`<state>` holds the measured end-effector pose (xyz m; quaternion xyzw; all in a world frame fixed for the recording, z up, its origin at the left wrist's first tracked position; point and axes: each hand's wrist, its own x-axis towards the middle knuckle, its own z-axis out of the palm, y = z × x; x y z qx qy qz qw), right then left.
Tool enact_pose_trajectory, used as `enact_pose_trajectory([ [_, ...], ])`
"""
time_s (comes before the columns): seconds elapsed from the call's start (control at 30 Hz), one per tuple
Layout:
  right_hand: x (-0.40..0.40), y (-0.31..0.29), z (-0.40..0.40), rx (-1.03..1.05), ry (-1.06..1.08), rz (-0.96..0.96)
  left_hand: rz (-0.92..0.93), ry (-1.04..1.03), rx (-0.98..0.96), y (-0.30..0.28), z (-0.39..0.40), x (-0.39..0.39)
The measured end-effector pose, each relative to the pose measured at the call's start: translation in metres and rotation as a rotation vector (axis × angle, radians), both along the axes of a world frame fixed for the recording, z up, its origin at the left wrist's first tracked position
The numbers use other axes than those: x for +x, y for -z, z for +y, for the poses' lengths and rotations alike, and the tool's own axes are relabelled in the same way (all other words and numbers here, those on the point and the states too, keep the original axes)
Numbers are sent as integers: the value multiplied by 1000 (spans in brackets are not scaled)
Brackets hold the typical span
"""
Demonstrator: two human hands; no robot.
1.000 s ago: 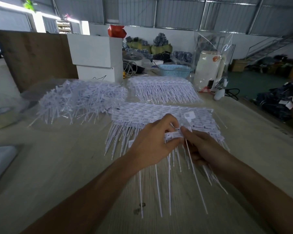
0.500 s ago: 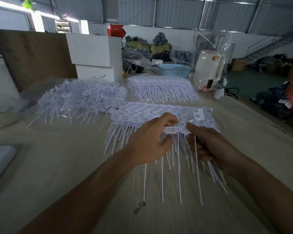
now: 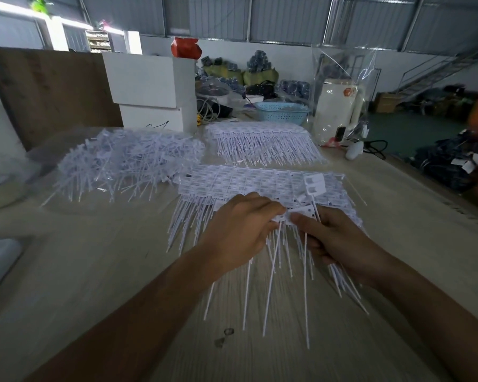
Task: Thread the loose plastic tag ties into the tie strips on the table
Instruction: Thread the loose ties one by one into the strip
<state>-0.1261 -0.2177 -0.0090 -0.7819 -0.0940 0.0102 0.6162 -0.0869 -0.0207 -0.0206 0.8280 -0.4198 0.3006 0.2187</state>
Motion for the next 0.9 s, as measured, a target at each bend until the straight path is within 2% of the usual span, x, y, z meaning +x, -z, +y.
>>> enact_pose_trajectory([
  [0.2, 0, -2, 1, 13, 5, -43, -25, 20, -22, 2, -1, 0],
  [0.3, 0, -4, -4, 64, -49, -92, 125, 56, -84, 2, -3, 4],
  [0.47, 2, -1, -5, 13, -35, -203, 463, 161, -299, -2, -5, 6],
  [0.53, 2, 0, -5, -81, -25, -294, 554, 177, -297, -2, -3, 8],
  [0.6, 2, 0, -6, -340, 10, -472, 678, 206, -266, -2, -1, 9],
  [0.67, 5, 3, -6, -451, 43, -547, 759, 230, -260, -1, 1, 10],
  [0.8, 8, 5, -6, -239, 18, -434, 780, 249, -318, 0, -1, 9],
  [0.9, 6, 0, -7, -235, 8, -471, 813, 291, -349, 0, -4, 7],
])
